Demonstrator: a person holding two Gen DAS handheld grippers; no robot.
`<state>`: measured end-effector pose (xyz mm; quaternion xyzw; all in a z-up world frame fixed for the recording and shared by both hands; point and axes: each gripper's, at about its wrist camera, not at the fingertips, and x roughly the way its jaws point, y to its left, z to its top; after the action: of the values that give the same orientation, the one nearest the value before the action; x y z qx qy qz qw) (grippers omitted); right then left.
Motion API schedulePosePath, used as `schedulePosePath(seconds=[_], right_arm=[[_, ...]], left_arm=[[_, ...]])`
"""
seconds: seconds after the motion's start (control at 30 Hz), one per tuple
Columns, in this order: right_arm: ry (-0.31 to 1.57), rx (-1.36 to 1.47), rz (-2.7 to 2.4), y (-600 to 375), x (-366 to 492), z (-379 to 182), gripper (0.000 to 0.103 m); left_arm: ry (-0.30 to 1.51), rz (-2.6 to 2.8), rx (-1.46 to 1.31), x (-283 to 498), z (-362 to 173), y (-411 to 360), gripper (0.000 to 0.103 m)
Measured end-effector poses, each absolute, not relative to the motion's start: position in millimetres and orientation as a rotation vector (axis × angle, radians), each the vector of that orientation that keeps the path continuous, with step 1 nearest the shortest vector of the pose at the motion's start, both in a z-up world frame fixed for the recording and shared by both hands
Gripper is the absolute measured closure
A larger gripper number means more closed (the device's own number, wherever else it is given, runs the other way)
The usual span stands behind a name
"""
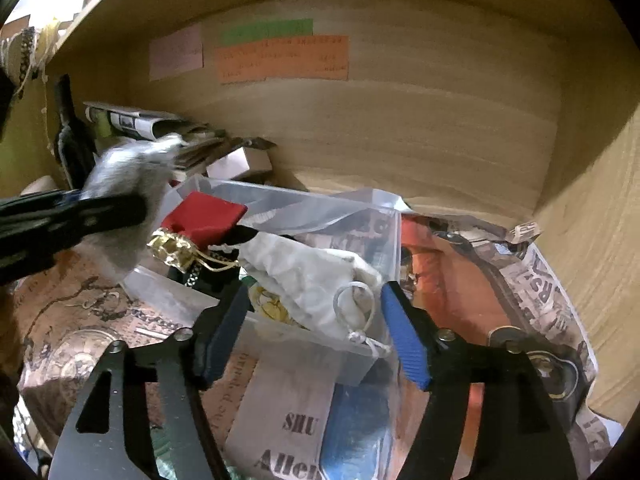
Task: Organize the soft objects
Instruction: 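Lower the gray sequin pouch into the bin and open the left tool, then grasp the braided bracelet with the left tool while the right grasps the green knit glove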
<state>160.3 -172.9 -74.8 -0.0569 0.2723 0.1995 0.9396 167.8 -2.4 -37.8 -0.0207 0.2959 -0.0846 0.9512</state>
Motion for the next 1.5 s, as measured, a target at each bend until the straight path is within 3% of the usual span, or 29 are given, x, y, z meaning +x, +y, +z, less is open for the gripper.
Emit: schedulePosePath(seconds=[0.27,0.47,0.57,0.7,0.9,1.1,1.5], right_arm=[[0.519,-0.083,0.399,-185.1,146.4,-67.1,0.022],[0.52,-0.068,0.413,-191.3,132.8,-69.7,0.021],[0.54,-0.068,0.425,-191.1,126.4,-75.2,0.021],[0.571,-0.075,0.449,-188.7,116.4,-82.5,0.021],[0.592,-0.074,0.491,-182.8,98.6,-86.7,0.021],[0.633,-0.078,0.541,-168.9,83.4,-98.5,0.015],[0.762,-0.116,0.552,-160.5,74.6,-136.8,0.015]], left_arm=[[0.684,-0.158,-0.027,207.3,-61.4,-5.1,0.075],[0.734,-0.146,0.003,222.4,-79.5,-12.9,0.075],[0.743,-0.148,-0.004,221.7,-80.5,-12.6,0.067],[0.695,-0.14,-0.006,205.4,-69.9,-11.8,0.043],[0.636,-0.165,0.001,165.5,-50.5,-11.9,0.031],[0.623,-0.183,0.007,125.7,-50.1,-10.1,0.022],[0.763,-0.182,-0.015,81.3,-98.6,2.9,0.022]])
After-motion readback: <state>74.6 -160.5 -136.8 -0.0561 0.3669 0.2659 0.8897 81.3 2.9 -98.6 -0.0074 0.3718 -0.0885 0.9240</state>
